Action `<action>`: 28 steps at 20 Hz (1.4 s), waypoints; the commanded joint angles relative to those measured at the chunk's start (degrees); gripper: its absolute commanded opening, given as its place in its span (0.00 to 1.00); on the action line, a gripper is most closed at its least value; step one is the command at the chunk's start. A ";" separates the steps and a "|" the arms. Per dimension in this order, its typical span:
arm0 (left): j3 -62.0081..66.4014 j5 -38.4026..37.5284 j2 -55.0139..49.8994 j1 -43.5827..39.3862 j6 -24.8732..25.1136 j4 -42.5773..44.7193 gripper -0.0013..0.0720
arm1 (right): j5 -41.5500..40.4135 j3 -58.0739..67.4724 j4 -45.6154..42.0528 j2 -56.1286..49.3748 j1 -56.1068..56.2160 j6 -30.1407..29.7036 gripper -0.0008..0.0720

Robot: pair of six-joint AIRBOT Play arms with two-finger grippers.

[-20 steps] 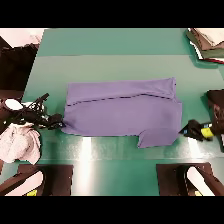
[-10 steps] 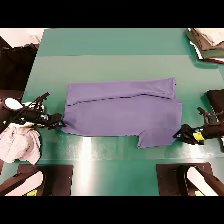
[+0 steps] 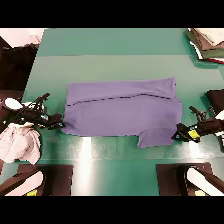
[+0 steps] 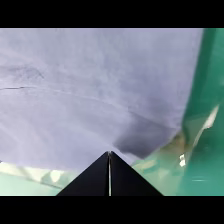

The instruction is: Fold the shirts.

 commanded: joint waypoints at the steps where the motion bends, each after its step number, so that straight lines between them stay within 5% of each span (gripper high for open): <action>1: 0.04 -0.11 0.04 0.00 0.00 0.02 0.06 | -0.92 0.09 -3.89 3.76 0.31 0.09 0.04; 3: 0.04 -0.17 0.04 0.00 0.02 0.02 0.06 | 2.10 0.09 -5.11 7.26 -1.25 0.09 0.10; 4: 0.04 -0.15 0.04 0.00 0.15 0.02 0.06 | 3.37 0.07 -5.16 8.61 -2.67 0.09 0.42; 5: 0.04 -0.13 0.04 0.00 0.70 0.02 0.06 | 3.80 -0.02 -5.01 9.53 -4.48 0.09 0.56; 17: 0.04 -0.96 0.04 0.00 1.07 0.04 0.06 | -1.57 -0.02 -0.33 -3.48 2.62 -0.22 0.51; 19: 0.04 -1.18 0.04 0.00 1.20 0.04 0.06 | -1.60 -0.02 -0.44 -4.00 4.26 -0.24 0.39; 22: 0.07 -2.54 0.07 0.00 1.46 0.04 0.06 | -0.59 0.00 -0.46 -1.38 4.90 -0.31 0.04; 28: 0.87 -9.33 10.80 0.00 -0.57 -0.07 0.06 | 13.44 5.62 -5.01 11.85 4.92 2.08 0.04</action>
